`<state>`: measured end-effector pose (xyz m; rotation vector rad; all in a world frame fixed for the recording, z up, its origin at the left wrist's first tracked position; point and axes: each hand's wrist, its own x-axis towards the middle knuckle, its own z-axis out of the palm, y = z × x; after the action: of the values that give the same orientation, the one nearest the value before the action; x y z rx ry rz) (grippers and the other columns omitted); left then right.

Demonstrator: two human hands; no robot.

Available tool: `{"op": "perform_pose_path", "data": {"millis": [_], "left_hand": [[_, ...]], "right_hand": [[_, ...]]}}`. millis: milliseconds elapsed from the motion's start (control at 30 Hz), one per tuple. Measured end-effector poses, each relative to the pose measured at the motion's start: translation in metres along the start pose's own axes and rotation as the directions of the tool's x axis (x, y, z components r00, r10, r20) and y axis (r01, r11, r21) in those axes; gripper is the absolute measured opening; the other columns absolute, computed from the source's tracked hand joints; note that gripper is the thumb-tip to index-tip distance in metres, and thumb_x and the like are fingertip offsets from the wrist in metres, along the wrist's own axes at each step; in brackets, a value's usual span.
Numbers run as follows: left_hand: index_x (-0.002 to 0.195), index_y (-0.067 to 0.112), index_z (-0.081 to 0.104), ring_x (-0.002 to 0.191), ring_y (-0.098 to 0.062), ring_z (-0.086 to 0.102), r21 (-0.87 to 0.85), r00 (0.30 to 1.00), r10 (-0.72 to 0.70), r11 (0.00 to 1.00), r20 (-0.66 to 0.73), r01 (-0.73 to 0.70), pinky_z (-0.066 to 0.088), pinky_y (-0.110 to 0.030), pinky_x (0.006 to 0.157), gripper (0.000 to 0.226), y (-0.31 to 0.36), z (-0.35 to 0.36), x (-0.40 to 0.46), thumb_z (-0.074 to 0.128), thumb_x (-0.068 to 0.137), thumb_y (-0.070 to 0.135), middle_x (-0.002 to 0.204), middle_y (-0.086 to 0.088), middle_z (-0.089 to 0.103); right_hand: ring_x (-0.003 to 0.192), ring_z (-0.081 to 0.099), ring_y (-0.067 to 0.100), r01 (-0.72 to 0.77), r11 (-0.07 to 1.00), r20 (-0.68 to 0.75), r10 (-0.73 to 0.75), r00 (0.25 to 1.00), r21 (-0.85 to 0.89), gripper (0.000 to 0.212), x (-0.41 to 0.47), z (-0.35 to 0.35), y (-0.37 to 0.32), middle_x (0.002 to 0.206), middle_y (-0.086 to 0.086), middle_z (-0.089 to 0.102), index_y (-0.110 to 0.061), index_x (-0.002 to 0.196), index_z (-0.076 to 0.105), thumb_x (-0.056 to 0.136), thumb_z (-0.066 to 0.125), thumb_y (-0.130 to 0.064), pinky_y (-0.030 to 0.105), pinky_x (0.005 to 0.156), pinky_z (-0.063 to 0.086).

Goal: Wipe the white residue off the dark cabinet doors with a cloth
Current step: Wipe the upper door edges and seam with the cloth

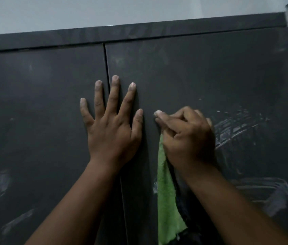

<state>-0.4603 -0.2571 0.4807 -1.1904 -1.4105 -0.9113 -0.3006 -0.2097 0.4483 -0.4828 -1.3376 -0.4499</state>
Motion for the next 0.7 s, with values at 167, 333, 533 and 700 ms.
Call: {"op": "perform_pose_path", "data": {"millis": [167,333,533,700], "left_hand": [[0.165,0.040,0.011,0.161,-0.024,-0.012,0.011,1.000,-0.009,1.000,-0.008,0.009,-0.002,-0.063,0.125,0.067,0.004,0.003,-0.005,0.022,0.102,0.061,0.175,0.006,-0.005],[0.165,0.041,0.010,0.161,-0.023,-0.012,0.001,1.000,-0.026,1.000,-0.016,0.026,-0.003,-0.062,0.126,0.067,0.007,0.004,-0.006,0.023,0.103,0.060,0.175,0.006,-0.005],[0.165,0.042,0.008,0.161,-0.021,-0.013,-0.002,0.999,-0.037,0.999,-0.015,0.037,-0.004,-0.060,0.126,0.066,0.008,0.005,-0.008,0.023,0.103,0.060,0.175,0.007,-0.007],[0.166,0.039,0.011,0.161,-0.022,-0.011,-0.009,0.999,-0.035,0.999,-0.034,0.035,-0.002,-0.060,0.127,0.066,0.010,0.009,-0.012,0.025,0.104,0.059,0.175,0.006,-0.004]], "right_hand": [[0.078,0.061,0.038,-0.113,0.993,-0.141,0.109,0.984,-0.024,0.013,0.059,-0.002,0.018,0.082,0.010,0.063,-0.020,0.094,0.080,0.092,0.074,-0.031,0.049,0.071,0.051],[0.090,0.064,0.034,-0.118,0.993,-0.051,0.117,0.992,-0.030,0.020,0.122,0.012,0.009,0.091,0.006,0.061,-0.026,0.100,0.079,0.093,0.062,-0.034,0.042,0.080,0.051],[0.074,0.059,0.034,0.060,0.993,0.070,-0.067,0.995,0.100,0.014,0.009,0.002,-0.006,0.080,0.005,0.059,-0.025,0.101,0.081,0.092,0.075,-0.018,0.048,0.067,0.047],[0.070,0.057,0.033,-0.002,1.000,-0.036,0.001,0.999,-0.026,0.015,-0.014,-0.011,0.028,0.077,0.001,0.061,-0.031,0.100,0.082,0.088,0.081,-0.022,0.040,0.065,0.041]]}}
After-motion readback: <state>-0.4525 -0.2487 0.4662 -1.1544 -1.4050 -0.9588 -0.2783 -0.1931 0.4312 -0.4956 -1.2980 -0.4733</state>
